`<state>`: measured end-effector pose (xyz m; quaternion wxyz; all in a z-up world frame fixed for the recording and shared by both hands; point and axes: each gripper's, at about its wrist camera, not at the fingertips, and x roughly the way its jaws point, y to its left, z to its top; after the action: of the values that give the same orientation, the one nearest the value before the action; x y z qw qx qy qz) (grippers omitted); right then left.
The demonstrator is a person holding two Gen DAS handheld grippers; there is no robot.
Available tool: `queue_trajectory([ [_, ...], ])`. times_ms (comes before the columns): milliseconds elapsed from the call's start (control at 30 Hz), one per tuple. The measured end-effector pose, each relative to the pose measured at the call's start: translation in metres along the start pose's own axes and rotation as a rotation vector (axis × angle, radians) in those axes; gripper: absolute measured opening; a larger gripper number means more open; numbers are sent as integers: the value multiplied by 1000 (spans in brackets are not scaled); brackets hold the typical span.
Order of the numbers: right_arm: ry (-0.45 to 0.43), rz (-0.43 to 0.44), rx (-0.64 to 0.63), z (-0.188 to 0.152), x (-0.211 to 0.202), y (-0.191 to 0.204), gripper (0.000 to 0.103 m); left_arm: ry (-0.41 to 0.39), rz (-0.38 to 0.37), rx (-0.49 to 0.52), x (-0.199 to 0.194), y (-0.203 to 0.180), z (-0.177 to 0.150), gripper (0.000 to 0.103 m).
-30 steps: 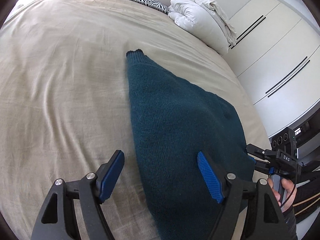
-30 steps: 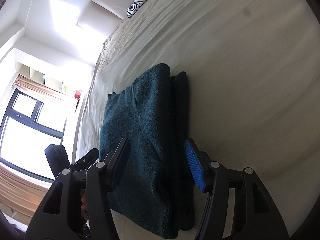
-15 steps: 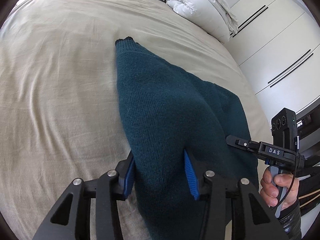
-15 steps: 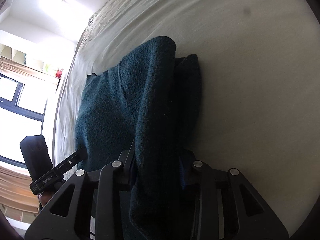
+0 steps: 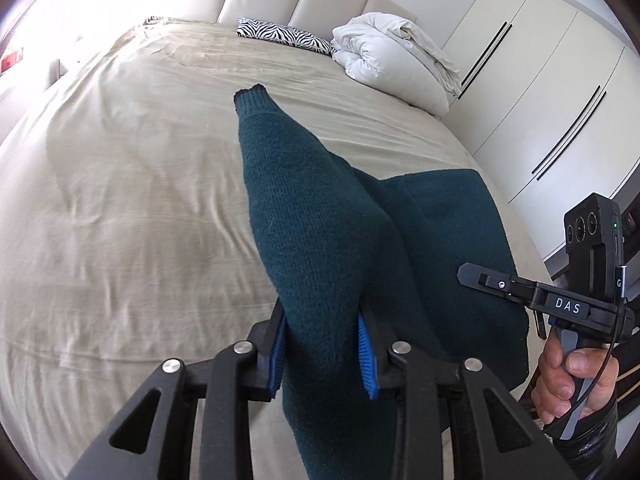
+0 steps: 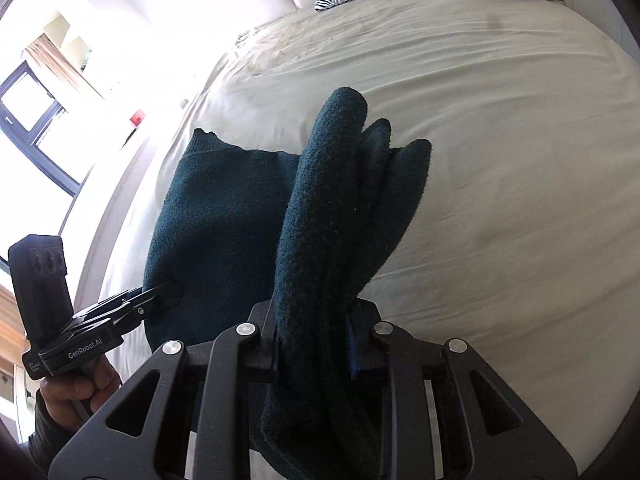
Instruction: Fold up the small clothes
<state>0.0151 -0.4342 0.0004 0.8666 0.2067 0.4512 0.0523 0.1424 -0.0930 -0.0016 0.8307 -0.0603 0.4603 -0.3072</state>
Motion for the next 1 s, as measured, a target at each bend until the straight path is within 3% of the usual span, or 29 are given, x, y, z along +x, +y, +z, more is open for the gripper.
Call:
queue_trajectory([
  [200,29,118,-44,-40,7,85,21,-54,64,-19,-67,42,-43,33],
  [400,88,185,-15,-81,40,126,21,-21,92,-84,-72,88,-83,33],
  [567,148,155,39,-110,83,119,21,48,145,-88,-42,109,-110,35],
  [667,191,122,131,-137,109,82,23,24,161,-72,-39,109,-119,38],
  [800,171,263,281,-155,119,47,25,9,198,-32,-39,106,-123,39],
  [1000,123,277,285,-167,120,47,27,-4,199,-32,-39,107,-127,40],
])
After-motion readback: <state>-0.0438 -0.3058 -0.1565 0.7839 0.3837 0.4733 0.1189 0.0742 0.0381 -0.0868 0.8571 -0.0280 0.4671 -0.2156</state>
